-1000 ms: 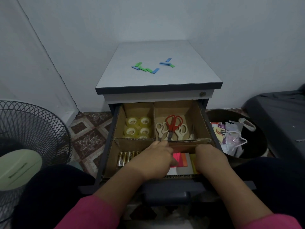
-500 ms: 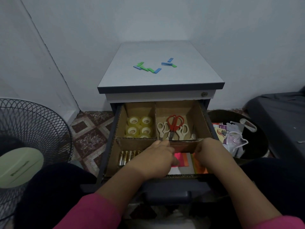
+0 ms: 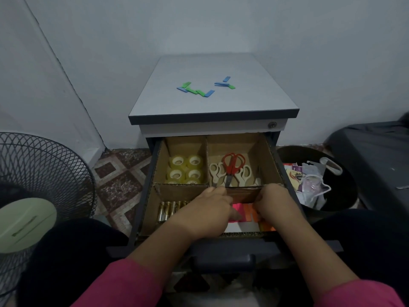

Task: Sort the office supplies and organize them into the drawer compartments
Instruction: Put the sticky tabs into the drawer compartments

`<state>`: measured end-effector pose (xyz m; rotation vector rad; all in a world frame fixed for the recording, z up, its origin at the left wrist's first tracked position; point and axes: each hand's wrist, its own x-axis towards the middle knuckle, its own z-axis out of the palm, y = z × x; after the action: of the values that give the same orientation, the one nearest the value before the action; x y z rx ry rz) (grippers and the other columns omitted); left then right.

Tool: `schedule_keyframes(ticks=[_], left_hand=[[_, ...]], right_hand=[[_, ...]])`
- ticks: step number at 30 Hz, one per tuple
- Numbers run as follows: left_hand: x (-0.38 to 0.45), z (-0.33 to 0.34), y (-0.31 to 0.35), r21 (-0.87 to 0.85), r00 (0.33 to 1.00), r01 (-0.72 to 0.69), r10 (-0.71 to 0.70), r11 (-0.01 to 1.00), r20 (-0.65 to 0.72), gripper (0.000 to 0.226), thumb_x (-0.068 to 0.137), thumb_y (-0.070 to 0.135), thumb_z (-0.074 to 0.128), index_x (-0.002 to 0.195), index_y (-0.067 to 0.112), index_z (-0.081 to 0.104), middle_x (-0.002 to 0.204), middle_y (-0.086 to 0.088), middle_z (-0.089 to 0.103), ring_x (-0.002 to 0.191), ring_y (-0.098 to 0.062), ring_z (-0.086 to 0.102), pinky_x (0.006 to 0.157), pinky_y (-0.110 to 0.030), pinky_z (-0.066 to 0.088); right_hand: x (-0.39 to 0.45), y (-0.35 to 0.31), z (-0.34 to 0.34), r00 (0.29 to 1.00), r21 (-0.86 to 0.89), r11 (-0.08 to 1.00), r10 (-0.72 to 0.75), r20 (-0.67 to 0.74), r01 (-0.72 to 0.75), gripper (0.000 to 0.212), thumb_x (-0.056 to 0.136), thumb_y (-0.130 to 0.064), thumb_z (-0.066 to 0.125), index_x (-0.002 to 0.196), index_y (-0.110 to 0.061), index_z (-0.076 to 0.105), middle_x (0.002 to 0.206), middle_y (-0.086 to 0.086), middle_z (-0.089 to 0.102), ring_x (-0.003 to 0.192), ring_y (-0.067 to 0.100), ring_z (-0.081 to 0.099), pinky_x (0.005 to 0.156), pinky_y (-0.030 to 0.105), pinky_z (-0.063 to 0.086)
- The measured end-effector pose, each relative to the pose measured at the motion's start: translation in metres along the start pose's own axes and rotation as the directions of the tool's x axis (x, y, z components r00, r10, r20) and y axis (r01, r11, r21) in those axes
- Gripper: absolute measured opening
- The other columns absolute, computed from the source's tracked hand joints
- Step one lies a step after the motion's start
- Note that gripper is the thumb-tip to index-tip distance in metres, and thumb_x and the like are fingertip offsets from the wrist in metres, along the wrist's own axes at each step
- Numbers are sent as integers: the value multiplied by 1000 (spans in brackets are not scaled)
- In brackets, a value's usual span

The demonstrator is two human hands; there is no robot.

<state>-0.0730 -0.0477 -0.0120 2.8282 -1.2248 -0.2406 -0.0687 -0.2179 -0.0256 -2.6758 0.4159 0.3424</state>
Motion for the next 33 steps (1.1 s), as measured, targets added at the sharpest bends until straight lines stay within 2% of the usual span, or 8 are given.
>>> schedule_keyframes(ticks=[4,6,8,10,13,17,26,33], left_hand=[[-1,0,0,6,1000,-2,2,1000,-8,51,93,9,45,134,39,51,105,3,54,103,-18,36,88,-30,25],[-1,0,1,2,1000,-4,4,1000,-15,51,93,9,45,134,39,50,104,3,53,103,-18,35,86,-29,23],[0,-1,1,-1,1000,-6,6,1000,-17,51,93,8,46,134,39,50,104,3,53,103,-18,35,85,-30,22],[0,0,1,1,1000,-7,7,1000,-16,52,94,8,46,134,40,50,105,3,53,102,-18,35,85,-30,22],[0,1,0,-2,1000,-5,5,1000,-19,52,93,7,45,134,40,50,105,3,54,103,-18,35,85,-30,21],[0,1,0,-1,1000,-10,10,1000,-26,51,94,8,45,134,40,50,107,3,55,103,-18,35,85,-30,23],[0,2,-1,-12,1000,-2,2,1000,-16,51,94,9,45,133,41,50,109,3,54,105,-19,35,91,-32,26],[0,3,-2,-21,1000,-2,1,1000,-13,51,94,9,45,133,40,51,108,3,55,105,-19,36,93,-33,29]], right_hand=[[-4,1,-5,999,-85,996,-37,-6,37,18,84,-8,51,83,-10,68,78,4,62,68,20,58,62,28,50],[-8,-1,-12,995,-146,987,-55,87,68,25,86,-11,52,101,-18,71,97,5,65,86,22,63,77,32,55],[-13,-5,-20,976,-212,974,-29,217,76,34,89,-14,54,120,-25,64,122,6,58,107,24,59,91,34,51],[-12,-8,-22,972,-204,976,-25,233,75,38,89,-16,55,125,-25,61,126,6,57,111,24,58,94,36,51],[-12,-13,-25,933,-232,971,28,360,60,47,90,-23,60,136,-24,50,136,6,48,121,25,51,101,39,46],[-15,-11,-19,969,-183,981,-10,246,56,40,84,-22,65,123,-30,60,121,3,58,109,23,57,93,41,51],[-21,-8,-11,990,-147,987,-40,134,60,33,81,-19,65,112,-27,65,105,1,63,98,21,61,86,38,54],[-19,-8,-17,985,-168,982,-55,165,83,34,84,-18,62,117,-26,64,112,4,62,101,21,61,87,36,53]])
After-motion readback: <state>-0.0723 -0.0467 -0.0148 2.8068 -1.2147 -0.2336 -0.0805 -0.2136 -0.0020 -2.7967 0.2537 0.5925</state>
